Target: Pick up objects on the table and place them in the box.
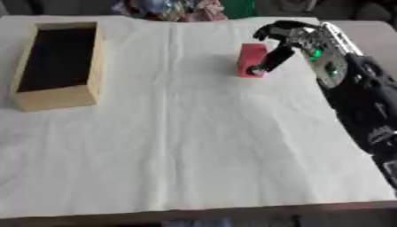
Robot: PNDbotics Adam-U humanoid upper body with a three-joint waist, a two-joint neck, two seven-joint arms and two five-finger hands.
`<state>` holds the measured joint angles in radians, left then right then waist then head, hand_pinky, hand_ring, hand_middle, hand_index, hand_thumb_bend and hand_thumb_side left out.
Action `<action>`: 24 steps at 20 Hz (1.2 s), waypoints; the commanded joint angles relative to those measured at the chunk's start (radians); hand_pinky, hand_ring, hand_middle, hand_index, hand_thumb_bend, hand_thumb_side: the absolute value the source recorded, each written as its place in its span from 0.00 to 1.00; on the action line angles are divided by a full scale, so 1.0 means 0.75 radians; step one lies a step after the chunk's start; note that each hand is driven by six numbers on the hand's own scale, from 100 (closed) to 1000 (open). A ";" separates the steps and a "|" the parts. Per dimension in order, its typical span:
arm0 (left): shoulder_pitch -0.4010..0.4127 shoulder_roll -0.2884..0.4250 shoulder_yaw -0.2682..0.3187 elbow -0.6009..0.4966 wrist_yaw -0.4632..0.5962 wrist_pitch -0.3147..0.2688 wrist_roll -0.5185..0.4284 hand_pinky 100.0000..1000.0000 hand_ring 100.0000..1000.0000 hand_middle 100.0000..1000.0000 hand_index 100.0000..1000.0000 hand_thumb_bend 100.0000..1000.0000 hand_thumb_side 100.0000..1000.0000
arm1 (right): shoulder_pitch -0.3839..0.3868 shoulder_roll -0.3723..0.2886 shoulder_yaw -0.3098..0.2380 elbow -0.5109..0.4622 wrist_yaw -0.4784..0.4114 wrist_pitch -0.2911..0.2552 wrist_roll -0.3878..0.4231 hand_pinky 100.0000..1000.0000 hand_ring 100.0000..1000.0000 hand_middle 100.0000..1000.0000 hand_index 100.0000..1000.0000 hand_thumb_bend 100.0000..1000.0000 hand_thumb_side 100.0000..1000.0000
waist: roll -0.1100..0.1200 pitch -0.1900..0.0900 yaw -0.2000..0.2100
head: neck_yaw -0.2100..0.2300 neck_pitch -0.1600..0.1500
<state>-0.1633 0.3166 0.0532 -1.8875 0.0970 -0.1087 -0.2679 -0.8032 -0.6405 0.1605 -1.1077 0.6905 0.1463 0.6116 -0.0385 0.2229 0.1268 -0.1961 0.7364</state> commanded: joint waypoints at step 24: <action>-0.020 0.015 -0.002 -0.021 0.002 0.000 -0.007 1.00 0.74 0.65 0.78 0.00 0.07 | -0.091 0.032 -0.045 0.148 0.158 -0.027 -0.097 0.80 1.00 0.74 0.84 0.34 0.00 | -0.001 -0.011 0.012 | -0.011 -0.016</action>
<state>-0.1671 0.3162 0.0478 -1.8877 0.0969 -0.1067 -0.2713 -0.8537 -0.5917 0.1306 -0.9742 0.7957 0.1267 0.5487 -0.0398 0.2337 0.1361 -0.2033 0.7326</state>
